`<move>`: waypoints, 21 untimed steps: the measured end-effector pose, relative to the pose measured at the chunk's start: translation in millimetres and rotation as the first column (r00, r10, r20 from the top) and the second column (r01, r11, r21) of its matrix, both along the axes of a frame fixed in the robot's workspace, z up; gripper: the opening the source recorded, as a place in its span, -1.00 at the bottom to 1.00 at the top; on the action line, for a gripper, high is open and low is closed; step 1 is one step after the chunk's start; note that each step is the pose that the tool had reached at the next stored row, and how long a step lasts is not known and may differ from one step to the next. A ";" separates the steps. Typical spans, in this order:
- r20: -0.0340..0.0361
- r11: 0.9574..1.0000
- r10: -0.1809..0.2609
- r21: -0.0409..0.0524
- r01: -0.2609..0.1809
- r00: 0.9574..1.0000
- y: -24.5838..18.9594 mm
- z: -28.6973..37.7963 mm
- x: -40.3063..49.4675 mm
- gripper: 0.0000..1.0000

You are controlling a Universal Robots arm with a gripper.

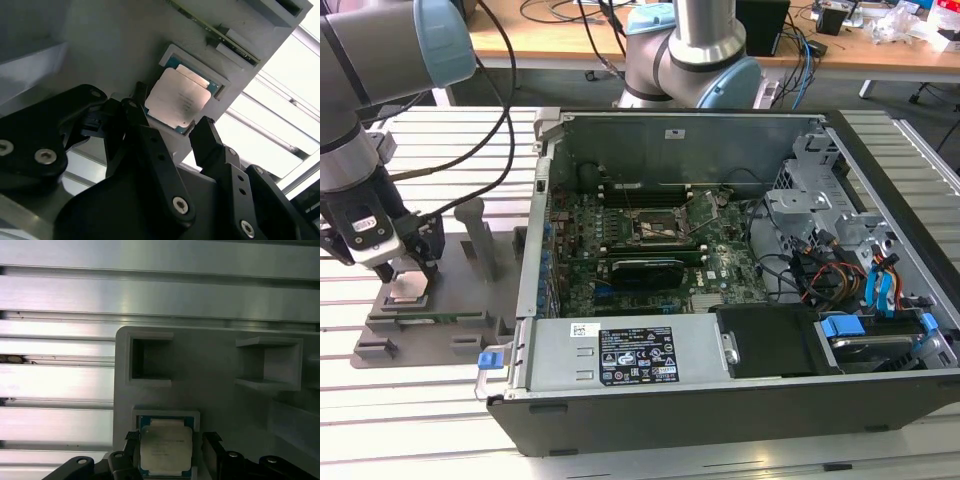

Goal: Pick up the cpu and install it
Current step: 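Pick up the cpu and move it towards the insertion slot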

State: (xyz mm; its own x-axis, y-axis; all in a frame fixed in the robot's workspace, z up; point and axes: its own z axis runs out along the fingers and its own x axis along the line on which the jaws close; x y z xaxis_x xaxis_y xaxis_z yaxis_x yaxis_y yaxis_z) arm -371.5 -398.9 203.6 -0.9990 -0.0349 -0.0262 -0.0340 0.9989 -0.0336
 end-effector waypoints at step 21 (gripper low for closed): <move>-0.001 1.000 0.000 -0.001 0.000 1.000 0.0 -15.7 0.0 0.24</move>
State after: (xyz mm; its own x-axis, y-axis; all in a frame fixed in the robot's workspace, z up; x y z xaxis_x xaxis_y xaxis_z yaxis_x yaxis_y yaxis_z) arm -371.5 -398.9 187.9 -0.9991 -0.0349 -0.0252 -0.0341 0.9988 -0.0342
